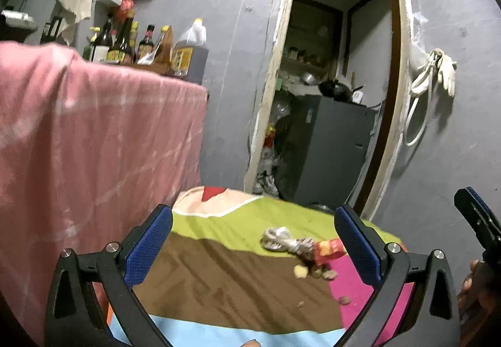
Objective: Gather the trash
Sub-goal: 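Move both open tools back over the bed, then grasp the small brown scrap on the pink cover with the right tool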
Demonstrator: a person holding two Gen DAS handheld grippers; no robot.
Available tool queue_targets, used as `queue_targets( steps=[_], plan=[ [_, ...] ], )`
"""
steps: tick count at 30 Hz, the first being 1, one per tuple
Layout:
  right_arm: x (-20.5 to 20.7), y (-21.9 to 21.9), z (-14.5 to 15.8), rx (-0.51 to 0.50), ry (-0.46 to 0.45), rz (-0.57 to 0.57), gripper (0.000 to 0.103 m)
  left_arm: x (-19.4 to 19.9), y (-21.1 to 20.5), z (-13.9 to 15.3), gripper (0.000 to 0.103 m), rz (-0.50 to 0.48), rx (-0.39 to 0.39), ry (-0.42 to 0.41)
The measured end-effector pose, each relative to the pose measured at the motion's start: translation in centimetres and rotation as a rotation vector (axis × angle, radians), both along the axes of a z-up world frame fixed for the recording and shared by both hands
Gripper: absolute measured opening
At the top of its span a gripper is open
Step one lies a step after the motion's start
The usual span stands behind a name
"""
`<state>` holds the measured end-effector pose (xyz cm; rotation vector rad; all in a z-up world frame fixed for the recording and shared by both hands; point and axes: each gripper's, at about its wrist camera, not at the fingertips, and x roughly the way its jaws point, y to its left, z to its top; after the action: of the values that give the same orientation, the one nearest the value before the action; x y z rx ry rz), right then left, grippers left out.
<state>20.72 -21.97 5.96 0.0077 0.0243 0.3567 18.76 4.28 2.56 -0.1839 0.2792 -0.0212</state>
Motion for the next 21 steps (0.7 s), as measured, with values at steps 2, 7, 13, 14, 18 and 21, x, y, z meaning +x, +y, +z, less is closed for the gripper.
queue_targets(
  steps=[2, 7, 13, 14, 18, 21],
  plan=[
    [0.6, 0.4, -0.8, -0.012, 0.04, 0.004, 0.103, 0.6, 0.4, -0.9, 0.101, -0.007, -0.002, 0.03],
    [1.7, 0.7, -2.8, -0.033, 0.14, 0.017, 0.103, 2.0, 0.6, -3.0, 0.101, -0.031, -0.018, 0.112],
    [2.8, 1.3, -5.3, -0.086, 0.267, 0.044, 0.103, 3.6, -0.5, -4.9, 0.101, -0.079, 0.019, 0.205],
    [3.1, 1.4, -5.7, -0.095, 0.289, 0.048, 0.103, 3.9, -0.5, -5.2, 0.101, -0.09, 0.015, 0.223],
    [3.9, 1.8, -7.4, -0.131, 0.373, 0.071, 0.098, 5.4, -1.1, -6.1, 0.1, -0.127, 0.005, 0.285],
    [4.4, 1.8, -8.6, -0.144, 0.432, 0.096, 0.088, 6.4, -1.7, -6.7, 0.1, -0.147, 0.027, 0.323]
  ],
)
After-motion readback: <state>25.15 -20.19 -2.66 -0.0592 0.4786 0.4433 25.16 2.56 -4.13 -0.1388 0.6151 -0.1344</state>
